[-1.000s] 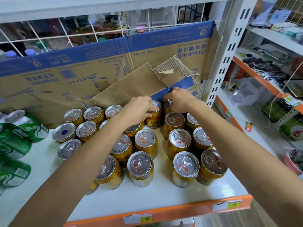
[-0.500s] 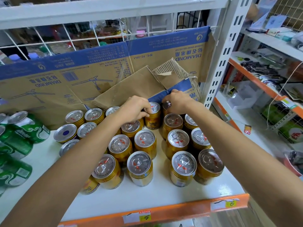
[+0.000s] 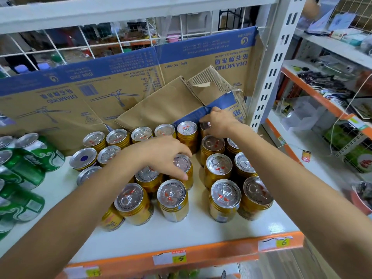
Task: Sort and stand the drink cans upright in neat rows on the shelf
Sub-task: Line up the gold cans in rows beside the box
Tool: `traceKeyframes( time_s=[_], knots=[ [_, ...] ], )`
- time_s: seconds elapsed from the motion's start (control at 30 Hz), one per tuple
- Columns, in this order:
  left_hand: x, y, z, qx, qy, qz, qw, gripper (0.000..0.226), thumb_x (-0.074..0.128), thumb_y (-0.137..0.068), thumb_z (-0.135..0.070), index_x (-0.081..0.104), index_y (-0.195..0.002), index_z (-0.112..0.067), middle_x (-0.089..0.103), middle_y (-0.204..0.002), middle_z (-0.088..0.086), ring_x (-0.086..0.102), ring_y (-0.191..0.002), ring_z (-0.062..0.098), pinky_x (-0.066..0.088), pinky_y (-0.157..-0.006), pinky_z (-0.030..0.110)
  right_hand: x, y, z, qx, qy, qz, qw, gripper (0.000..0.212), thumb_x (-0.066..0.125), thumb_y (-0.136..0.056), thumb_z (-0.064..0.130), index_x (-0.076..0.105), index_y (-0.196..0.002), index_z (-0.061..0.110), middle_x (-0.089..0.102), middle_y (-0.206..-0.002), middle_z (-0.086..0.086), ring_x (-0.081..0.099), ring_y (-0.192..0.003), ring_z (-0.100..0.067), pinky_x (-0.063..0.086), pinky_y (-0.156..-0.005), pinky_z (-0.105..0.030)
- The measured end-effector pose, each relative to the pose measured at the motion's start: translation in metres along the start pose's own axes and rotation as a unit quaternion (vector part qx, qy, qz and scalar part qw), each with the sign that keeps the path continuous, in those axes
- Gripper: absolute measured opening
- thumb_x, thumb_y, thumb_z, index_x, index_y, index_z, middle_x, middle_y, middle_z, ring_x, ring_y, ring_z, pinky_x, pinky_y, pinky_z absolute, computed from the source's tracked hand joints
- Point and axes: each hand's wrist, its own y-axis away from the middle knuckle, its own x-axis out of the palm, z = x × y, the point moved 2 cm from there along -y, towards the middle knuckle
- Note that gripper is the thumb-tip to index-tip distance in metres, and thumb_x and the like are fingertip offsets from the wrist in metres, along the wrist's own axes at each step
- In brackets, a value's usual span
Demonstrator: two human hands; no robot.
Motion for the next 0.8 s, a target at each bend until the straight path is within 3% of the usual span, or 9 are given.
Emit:
traceKeyframes(
  time_s=[0.07, 0.17, 0.23, 0.4, 0.47, 0.57, 0.67, 0.73, 0.8],
  knots=[
    [0.003, 0.002, -0.007, -0.022, -0.04, -0.005, 0.999, 0.066, 0.063, -0.075, -0.065, 0.051, -0.132, -0.033, 0.06, -0.122, -0.003, 0.049, -0.117, 0.019, 0.045, -0.093, 0.037, 0.0, 0.0, 0.001, 0.003, 0.002, 0.004, 1.0, 0.035, 0.05, -0.094, 0.031, 0.053, -0.129, 0.025, 0.04, -0.13, -0.015, 0.047, -0.115, -0.034, 0.039, -0.087, -0.034],
    [0.003, -0.001, -0.017, -0.072, -0.067, -0.084, 0.992, 0.059, 0.055, -0.077, -0.069, 0.057, -0.123, -0.032, 0.064, -0.106, 0.0, 0.055, -0.107, 0.021, 0.043, -0.073, 0.03, 0.0, 0.002, 0.001, 0.001, 0.011, 0.006, 1.0, 0.035, 0.05, -0.094, 0.03, 0.053, -0.128, 0.022, 0.04, -0.131, -0.015, 0.046, -0.116, -0.034, 0.039, -0.089, -0.034],
    [0.005, -0.006, -0.022, -0.109, -0.079, -0.133, 0.982, 0.06, 0.048, -0.078, -0.075, 0.061, -0.116, -0.03, 0.066, -0.098, 0.001, 0.058, -0.101, 0.022, 0.04, -0.068, 0.03, 0.001, 0.001, 0.001, 0.001, 0.005, 0.005, 1.0, 0.033, 0.05, -0.094, 0.028, 0.054, -0.125, 0.021, 0.04, -0.13, -0.015, 0.047, -0.114, -0.034, 0.039, -0.087, -0.032],
    [0.009, -0.017, -0.017, -0.136, -0.101, -0.167, 0.971, 0.072, 0.035, -0.077, -0.081, 0.066, -0.107, -0.023, 0.066, -0.099, 0.003, 0.056, -0.101, 0.023, 0.044, -0.074, 0.034, 0.001, 0.003, 0.0, 0.002, -0.008, 0.006, 1.0, 0.036, 0.05, -0.094, 0.027, 0.052, -0.13, 0.023, 0.04, -0.131, -0.016, 0.046, -0.116, -0.035, 0.039, -0.088, -0.034],
    [0.01, -0.015, -0.015, -0.113, -0.096, -0.121, 0.981, 0.075, 0.044, -0.073, -0.081, 0.06, -0.118, -0.023, 0.062, -0.111, 0.001, 0.053, -0.109, 0.022, 0.046, -0.079, 0.036, 0.0, 0.007, -0.002, -0.009, -0.025, 0.009, 1.0, 0.034, 0.052, -0.093, 0.027, 0.055, -0.126, 0.022, 0.044, -0.128, -0.015, 0.047, -0.115, -0.035, 0.038, -0.083, -0.032],
    [0.011, -0.011, -0.012, -0.1, -0.092, -0.094, 0.986, 0.073, 0.061, -0.073, -0.07, 0.052, -0.127, -0.022, 0.056, -0.121, 0.0, 0.049, -0.115, 0.02, 0.046, -0.083, 0.036, -0.004, 0.015, -0.004, -0.043, -0.064, -0.007, 0.997, 0.019, 0.054, -0.088, 0.027, 0.065, -0.104, 0.027, 0.057, -0.116, -0.013, 0.053, -0.11, -0.035, 0.043, -0.083, -0.033],
    [0.011, -0.012, -0.009, -0.103, -0.08, -0.112, 0.985, 0.069, 0.065, -0.073, -0.065, 0.053, -0.124, -0.02, 0.054, -0.12, 0.003, 0.05, -0.114, 0.023, 0.049, -0.087, 0.041, -0.011, 0.033, 0.0, -0.062, -0.061, -0.003, 0.996, 0.031, 0.061, -0.081, 0.038, 0.068, -0.109, 0.027, 0.064, -0.113, -0.007, 0.056, -0.107, -0.03, 0.047, -0.087, -0.04],
    [0.012, -0.015, -0.009, -0.107, -0.064, -0.12, 0.985, 0.067, 0.068, -0.073, -0.061, 0.054, -0.123, -0.019, 0.052, -0.12, 0.004, 0.05, -0.113, 0.024, 0.048, -0.088, 0.041, -0.01, 0.042, 0.002, -0.064, -0.037, 0.033, 0.997, 0.031, 0.062, -0.079, 0.042, 0.067, -0.106, 0.026, 0.06, -0.099, -0.004, 0.054, -0.099, -0.026, 0.045, -0.078, -0.032],
    [0.014, -0.016, -0.01, -0.118, -0.03, -0.136, 0.983, 0.07, 0.072, -0.074, -0.055, 0.052, -0.128, -0.016, 0.045, -0.125, 0.004, 0.05, -0.113, 0.025, 0.048, -0.091, 0.041, -0.008, 0.046, 0.003, -0.067, -0.01, 0.047, 0.997, 0.032, 0.061, -0.084, 0.036, 0.065, -0.114, 0.025, 0.058, -0.108, -0.006, 0.053, -0.105, -0.028, 0.038, -0.073, -0.027]
  ],
)
